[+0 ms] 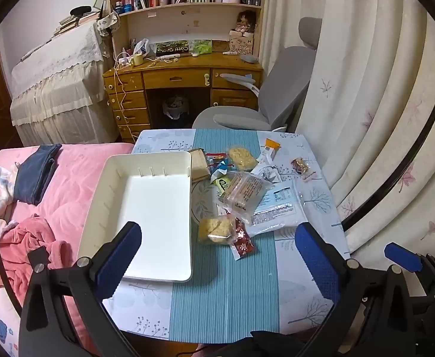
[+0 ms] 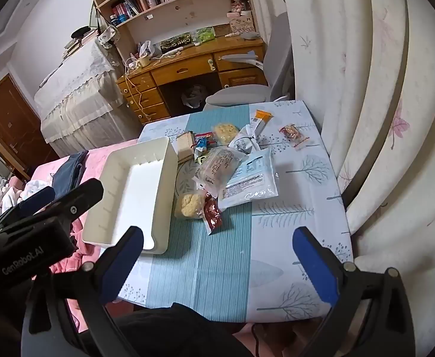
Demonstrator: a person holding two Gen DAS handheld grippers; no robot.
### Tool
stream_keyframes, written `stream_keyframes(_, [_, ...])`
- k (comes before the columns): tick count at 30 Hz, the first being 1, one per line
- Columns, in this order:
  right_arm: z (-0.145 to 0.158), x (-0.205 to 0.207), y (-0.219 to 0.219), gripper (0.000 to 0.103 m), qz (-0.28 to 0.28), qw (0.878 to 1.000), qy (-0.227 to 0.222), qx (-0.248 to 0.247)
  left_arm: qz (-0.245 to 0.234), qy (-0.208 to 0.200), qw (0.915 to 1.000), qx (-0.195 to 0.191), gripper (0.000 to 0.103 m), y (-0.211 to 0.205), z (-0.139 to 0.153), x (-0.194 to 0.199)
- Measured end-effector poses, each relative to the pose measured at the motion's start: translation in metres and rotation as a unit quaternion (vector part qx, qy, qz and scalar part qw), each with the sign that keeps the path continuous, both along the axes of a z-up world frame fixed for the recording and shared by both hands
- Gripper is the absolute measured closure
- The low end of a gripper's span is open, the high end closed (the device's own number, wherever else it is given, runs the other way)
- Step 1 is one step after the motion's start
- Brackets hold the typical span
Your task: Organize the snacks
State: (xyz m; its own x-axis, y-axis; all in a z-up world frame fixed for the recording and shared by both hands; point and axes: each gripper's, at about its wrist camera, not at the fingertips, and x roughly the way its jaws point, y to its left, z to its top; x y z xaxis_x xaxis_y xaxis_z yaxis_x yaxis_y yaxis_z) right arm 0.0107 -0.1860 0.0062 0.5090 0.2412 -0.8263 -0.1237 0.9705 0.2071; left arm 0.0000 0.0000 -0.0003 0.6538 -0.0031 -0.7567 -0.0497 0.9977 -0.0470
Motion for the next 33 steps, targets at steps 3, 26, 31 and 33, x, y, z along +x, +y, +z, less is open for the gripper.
stream_keyframes(3, [-0.001, 0.001, 0.000, 0.002, 0.000, 1.000, 0.002, 0.002, 0.002, 0.003, 1.0000, 0.000, 0.001, 0.000, -0.002, 0.001])
stream_keyframes(26, [-0.008, 0.005, 0.005, 0.002, 0.000, 1.000, 0.010, 0.004, 0.015, 0.009, 0.9998, -0.004, 0.001, 0.014, -0.004, 0.002])
stream_keyframes(31, [-0.015, 0.013, 0.017, 0.002, 0.004, 1.000, 0.014, 0.005, 0.021, 0.013, 0.9997, -0.004, 0.001, 0.020, -0.006, 0.000])
stream_keyframes(33, [-0.014, 0.012, 0.017, 0.003, 0.005, 1.000, 0.016, 0.007, 0.025, 0.016, 0.9996, -0.004, 0.001, 0.021, -0.005, 0.000])
